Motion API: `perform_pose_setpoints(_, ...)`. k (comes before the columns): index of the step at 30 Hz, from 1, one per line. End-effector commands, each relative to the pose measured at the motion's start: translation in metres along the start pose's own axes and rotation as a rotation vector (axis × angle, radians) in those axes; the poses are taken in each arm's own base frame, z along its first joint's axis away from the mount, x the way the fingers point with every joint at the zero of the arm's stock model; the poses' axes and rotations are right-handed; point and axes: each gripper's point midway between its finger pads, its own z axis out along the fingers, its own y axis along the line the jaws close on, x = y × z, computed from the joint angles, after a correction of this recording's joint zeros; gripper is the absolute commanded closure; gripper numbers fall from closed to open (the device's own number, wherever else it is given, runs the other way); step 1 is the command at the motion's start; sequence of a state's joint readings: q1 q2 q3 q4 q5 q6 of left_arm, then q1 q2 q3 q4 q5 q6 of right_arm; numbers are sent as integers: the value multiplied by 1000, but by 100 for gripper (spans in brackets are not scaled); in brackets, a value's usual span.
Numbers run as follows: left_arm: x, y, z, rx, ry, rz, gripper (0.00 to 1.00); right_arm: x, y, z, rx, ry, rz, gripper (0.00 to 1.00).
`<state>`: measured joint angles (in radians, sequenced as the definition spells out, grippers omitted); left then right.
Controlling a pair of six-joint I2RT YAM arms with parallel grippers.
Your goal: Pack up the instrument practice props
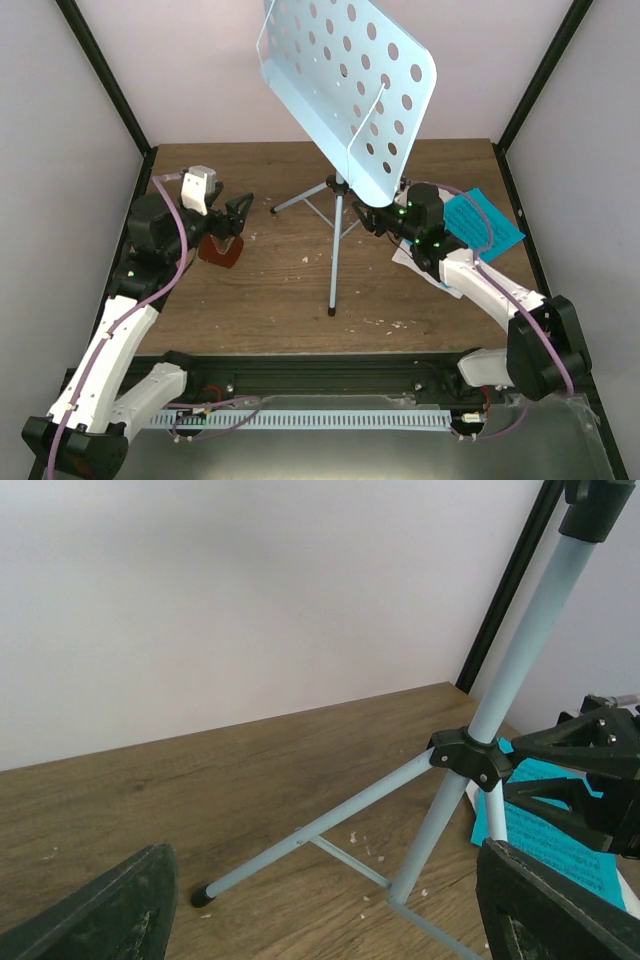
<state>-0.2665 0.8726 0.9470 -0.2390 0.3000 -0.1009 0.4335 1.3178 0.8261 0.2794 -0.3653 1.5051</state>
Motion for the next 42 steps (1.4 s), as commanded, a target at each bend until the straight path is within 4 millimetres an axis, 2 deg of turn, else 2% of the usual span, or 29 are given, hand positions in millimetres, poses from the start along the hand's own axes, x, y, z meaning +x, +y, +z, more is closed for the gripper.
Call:
perform_pose_setpoints(1,-2,-4,-1,18,-13,7,17,2,3,6,8,17,29,56)
perform_pose_setpoints(12,-2,-5,0,21,-12,6,18,4,-1,8,6,32,43,88)
perform_pose_setpoints(16,-2,-5,0,21,-12,5,17,4,-7,8,11,33,49,95)
perform_pose_setpoints(19,-1,-5,0,21,-11,5,17,4,-8,9,3,36,37,93)
perform_pose_setpoints(23,-1,-4,0,20,-10,5,18,1,-6,8,-7,11,-1,68)
perform_pose_setpoints(31,-1,-6,1,25,-10,5,17,-24,9,-10,-27,-156,-127,53)
perform_pose_setpoints(34,-1,-6,1,27,-10,5,17,-26,16,-13,-50,-165,-138,53)
perform_pose_setpoints(37,-1,-7,0,28,-11,6,17,-22,20,-11,-74,-139,-145,59)
perform_pose_setpoints(42,0,-7,1,30,-9,4,17,-11,14,1,-83,-54,-120,66)
